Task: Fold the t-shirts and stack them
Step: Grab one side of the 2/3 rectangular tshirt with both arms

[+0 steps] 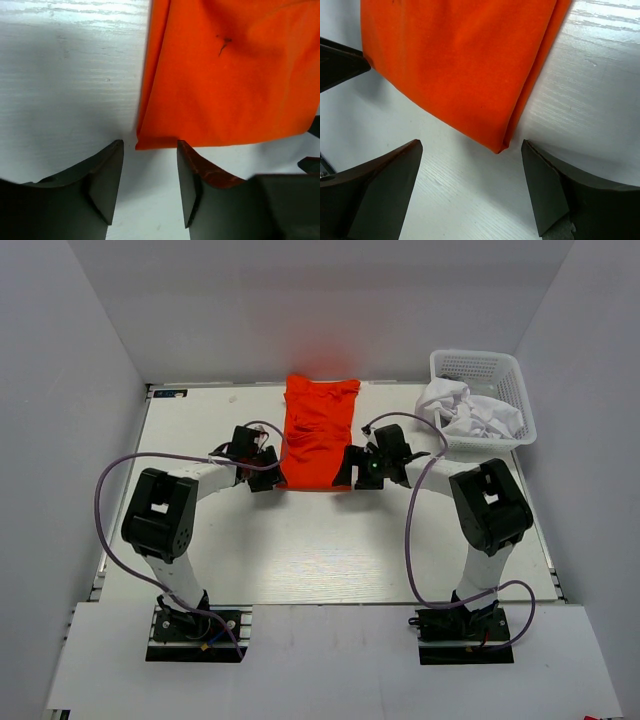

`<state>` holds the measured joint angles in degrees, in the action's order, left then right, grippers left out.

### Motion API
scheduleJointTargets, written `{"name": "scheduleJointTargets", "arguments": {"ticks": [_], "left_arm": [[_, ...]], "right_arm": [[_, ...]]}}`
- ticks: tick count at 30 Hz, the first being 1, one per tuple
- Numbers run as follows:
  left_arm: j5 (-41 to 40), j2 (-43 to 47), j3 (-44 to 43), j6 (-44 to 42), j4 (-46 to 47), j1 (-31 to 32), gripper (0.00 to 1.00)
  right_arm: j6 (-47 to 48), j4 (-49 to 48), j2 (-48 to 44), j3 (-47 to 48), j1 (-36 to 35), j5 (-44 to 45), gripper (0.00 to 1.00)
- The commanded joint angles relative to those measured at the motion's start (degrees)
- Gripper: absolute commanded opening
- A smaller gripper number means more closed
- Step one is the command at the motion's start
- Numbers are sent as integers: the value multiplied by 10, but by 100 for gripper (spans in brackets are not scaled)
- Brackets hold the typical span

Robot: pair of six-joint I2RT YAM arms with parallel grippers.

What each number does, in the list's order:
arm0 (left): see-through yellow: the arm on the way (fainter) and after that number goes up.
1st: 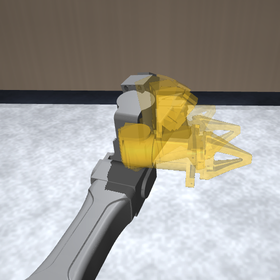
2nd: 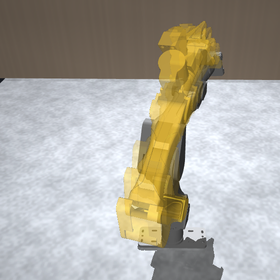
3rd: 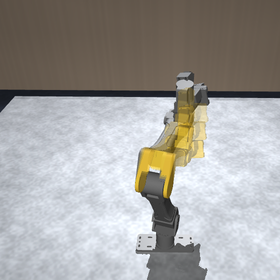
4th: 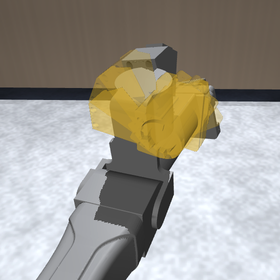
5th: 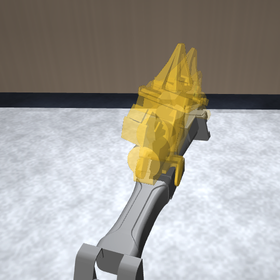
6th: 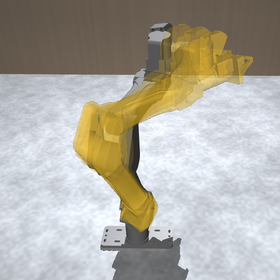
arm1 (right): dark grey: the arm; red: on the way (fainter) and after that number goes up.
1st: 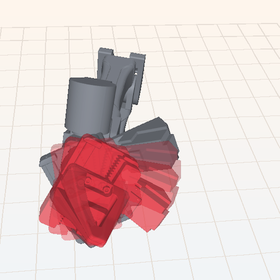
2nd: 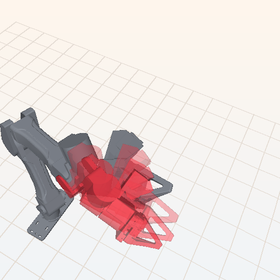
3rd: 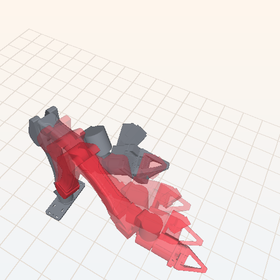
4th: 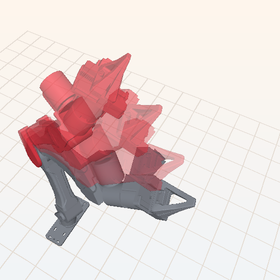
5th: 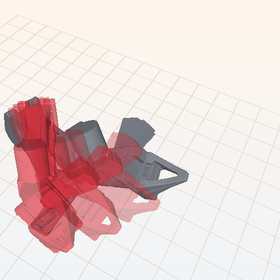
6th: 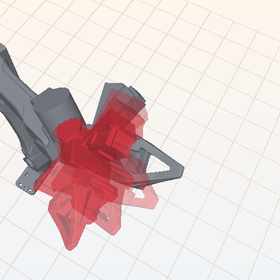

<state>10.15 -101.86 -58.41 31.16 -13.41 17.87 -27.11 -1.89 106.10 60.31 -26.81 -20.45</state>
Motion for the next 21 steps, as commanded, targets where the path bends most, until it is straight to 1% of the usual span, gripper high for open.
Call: {"name": "scheduleJointTargets", "arguments": {"ticks": [1, 2, 3, 4, 5, 6, 7, 8, 9, 10, 11, 12, 13, 14, 16, 18, 20, 21], "left_arm": [[5, -11, 15, 11, 27, 9, 57], [5, -11, 15, 11, 34, 9, 52], [5, -11, 21, 16, 34, 9, 50], [5, -18, 21, 16, 34, 9, 48], [5, -25, 21, 16, 34, 9, 44], [0, -25, 13, 16, 24, 9, 41], [0, -33, 7, 16, 24, 9, 37], [0, -33, 7, 16, 24, 9, 32], [14, -39, 7, 16, 24, 9, 19], [20, -39, 7, 16, 24, 9, 10], [25, -39, 1, 16, 24, 9, 0], [32, -39, -4, 16, 24, 9, 0], [32, -39, -4, 16, 14, 9, 0], [32, -28, -10, 16, 5, 9, 0], [38, -7, 7, 25, 5, 9, 0], [45, 36, 30, 33, 11, 16, 0], [45, 67, 50, 38, -9, 30, 0], [45, 101, 57, 38, -34, 30, 0]], "right_arm": [[-11, -6, 16, 8, -6, 16, 86], [-13, -6, 19, 11, -5, 20, 84], [-15, -6, 23, 13, -7, 21, 80], [-18, -7, 25, 13, -6, 21, 74], [-19, -7, 29, 14, -7, 22, 71], [-20, -7, 31, 14, -6, 22, 68], [-27, -8, 32, 14, -7, 30, 59], [-25, -8, 32, 15, -7, 34, 54], [-25, -8, 31, 15, -6, 41, 46], [-26, -7, 33, 16, -7, 44, 37], [-26, -6, 31, 18, -8, 47, 17], [-22, -4, 28, 18, -7, 48, 7], [-22, -1, 26, 23, -10, 49, 0], [-13, 7, 21, 24, -8, 50, 0], [-10, 13, 7, 23, -12, 53, 0], [0, 34, -14, 17, -17, 55, 0], [12, 65, -51, 1, -25, 58, 0], [15, 73, -62, -2, -26, 55, 0]]}}
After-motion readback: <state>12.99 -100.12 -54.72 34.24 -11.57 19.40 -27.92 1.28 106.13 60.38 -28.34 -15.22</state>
